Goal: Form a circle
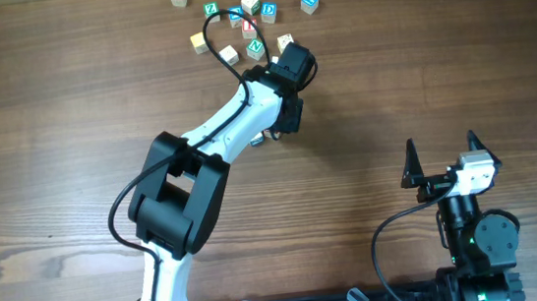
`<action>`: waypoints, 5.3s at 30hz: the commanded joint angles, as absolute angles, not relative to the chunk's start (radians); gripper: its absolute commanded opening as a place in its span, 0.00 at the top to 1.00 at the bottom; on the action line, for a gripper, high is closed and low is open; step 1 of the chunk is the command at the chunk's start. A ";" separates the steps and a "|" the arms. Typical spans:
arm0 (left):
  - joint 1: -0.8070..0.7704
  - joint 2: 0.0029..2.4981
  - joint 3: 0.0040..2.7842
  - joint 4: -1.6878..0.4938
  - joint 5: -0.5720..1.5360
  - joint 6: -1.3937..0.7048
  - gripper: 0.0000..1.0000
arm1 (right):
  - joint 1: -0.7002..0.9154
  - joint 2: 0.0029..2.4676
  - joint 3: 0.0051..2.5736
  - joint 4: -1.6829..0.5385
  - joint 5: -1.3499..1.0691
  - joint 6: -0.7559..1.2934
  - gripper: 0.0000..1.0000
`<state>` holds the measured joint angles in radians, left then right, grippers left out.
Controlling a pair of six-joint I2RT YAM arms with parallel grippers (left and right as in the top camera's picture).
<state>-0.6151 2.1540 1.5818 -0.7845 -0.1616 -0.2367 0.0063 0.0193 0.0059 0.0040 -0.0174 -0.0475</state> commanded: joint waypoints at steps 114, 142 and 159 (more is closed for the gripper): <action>-0.364 2.063 1.454 -0.782 0.182 -0.460 0.30 | 0.010 0.014 0.005 0.007 -0.001 -0.052 0.00; -0.389 2.064 1.451 -0.818 0.062 -0.560 0.47 | 0.010 0.014 0.005 0.007 -0.001 -0.052 0.00; -0.396 2.064 1.451 -0.799 0.063 -0.558 0.36 | 0.010 0.014 0.005 0.007 -0.001 -0.052 0.00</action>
<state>-0.3920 2.0521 1.4620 -0.8089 0.0757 -0.5587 0.0059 0.0193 0.0059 0.0040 -0.0174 -0.0475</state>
